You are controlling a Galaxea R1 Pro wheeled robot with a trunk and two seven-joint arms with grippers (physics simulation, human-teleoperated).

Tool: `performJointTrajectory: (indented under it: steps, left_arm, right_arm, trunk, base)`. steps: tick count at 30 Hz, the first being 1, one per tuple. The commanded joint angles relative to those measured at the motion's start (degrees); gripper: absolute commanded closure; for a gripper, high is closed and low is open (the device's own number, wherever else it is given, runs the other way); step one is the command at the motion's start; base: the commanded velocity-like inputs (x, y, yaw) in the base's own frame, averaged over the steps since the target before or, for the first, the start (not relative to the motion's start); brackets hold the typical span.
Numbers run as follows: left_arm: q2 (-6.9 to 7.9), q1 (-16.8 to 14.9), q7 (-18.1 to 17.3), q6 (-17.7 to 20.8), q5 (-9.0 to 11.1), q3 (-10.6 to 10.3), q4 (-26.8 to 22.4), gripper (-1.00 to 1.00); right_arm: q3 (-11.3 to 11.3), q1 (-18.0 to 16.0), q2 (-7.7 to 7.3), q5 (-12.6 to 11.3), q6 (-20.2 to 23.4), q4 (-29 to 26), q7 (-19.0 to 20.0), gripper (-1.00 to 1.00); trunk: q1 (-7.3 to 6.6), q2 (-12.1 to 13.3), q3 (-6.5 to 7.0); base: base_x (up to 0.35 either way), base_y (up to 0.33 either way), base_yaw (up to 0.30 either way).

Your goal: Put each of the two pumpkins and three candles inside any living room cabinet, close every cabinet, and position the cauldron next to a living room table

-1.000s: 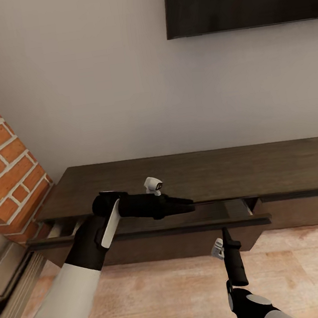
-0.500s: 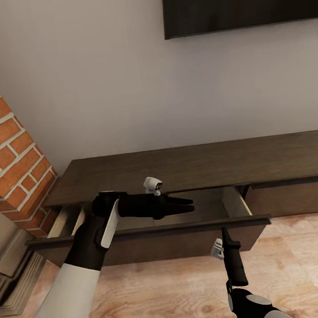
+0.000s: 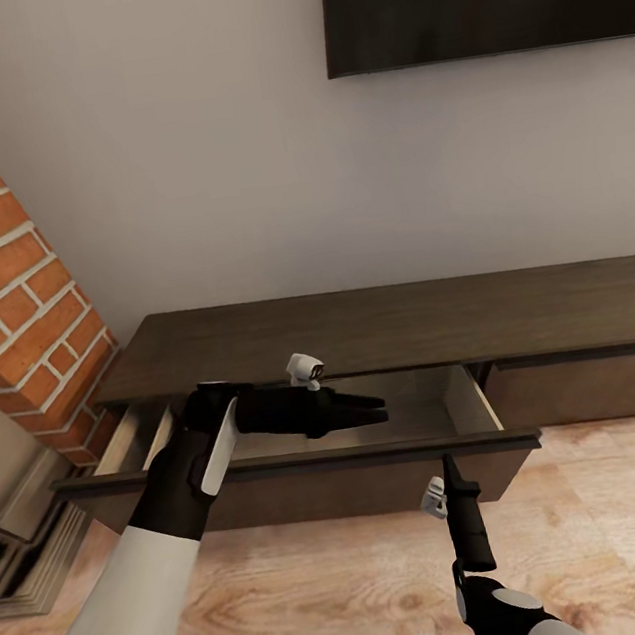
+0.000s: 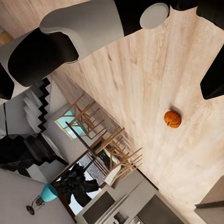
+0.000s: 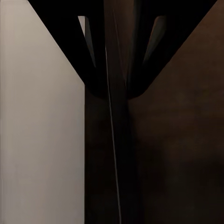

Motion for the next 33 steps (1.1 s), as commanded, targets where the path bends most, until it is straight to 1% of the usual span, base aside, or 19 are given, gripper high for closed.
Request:
performJointTrajectory:
  steps: [1,5,12,21,27,33]
  left_arm:
    - [0.0,0.0,0.0,0.0,0.0,0.0,-0.1,-1.0]
    - [0.0,0.0,0.0,0.0,0.0,0.0,0.1,-1.0]
    - [-0.01,0.0,0.0,0.0,0.0,0.0,-0.1,-1.0]
    - [0.07,0.0,0.0,0.0,0.0,0.0,0.1,-1.0]
    - [0.04,0.0,0.0,0.0,0.0,0.0,0.1,-1.0]
    - [0.08,0.0,0.0,0.0,0.0,0.0,0.1,-1.0]
  right_arm:
    - [-1.0,0.1,-0.07,-0.5,-0.3,0.2,0.5,1.0]
    - [-1.0,0.1,-0.14,-0.5,-0.3,0.1,0.5,1.0]
    - [-1.0,0.1,-0.12,-0.5,-0.3,0.1,0.5,1.0]
    - [-1.0,0.1,-0.06,-0.5,-0.2,0.1,0.5,1.0]
    - [-1.0,0.1,-0.06,-0.5,-0.2,0.1,0.5,1.0]
    - [-1.0,0.1,-0.12,-0.5,-0.2,0.1,0.5,1.0]
  trunk:
    - [0.01,0.0,-0.01]
    - [0.01,0.0,-0.01]
    - [0.01,0.0,-0.01]
    - [0.01,0.0,-0.01]
    - [0.01,0.0,-0.01]
    - [0.01,0.0,-0.01]
  base:
    - [-0.23,0.0,0.0]
    - [-0.098,0.0,0.0]
    - [-0.193,0.0,0.0]
    - [-0.025,0.0,0.0]
    - [-0.188,0.0,0.0]
    - [-0.021,0.0,0.0]
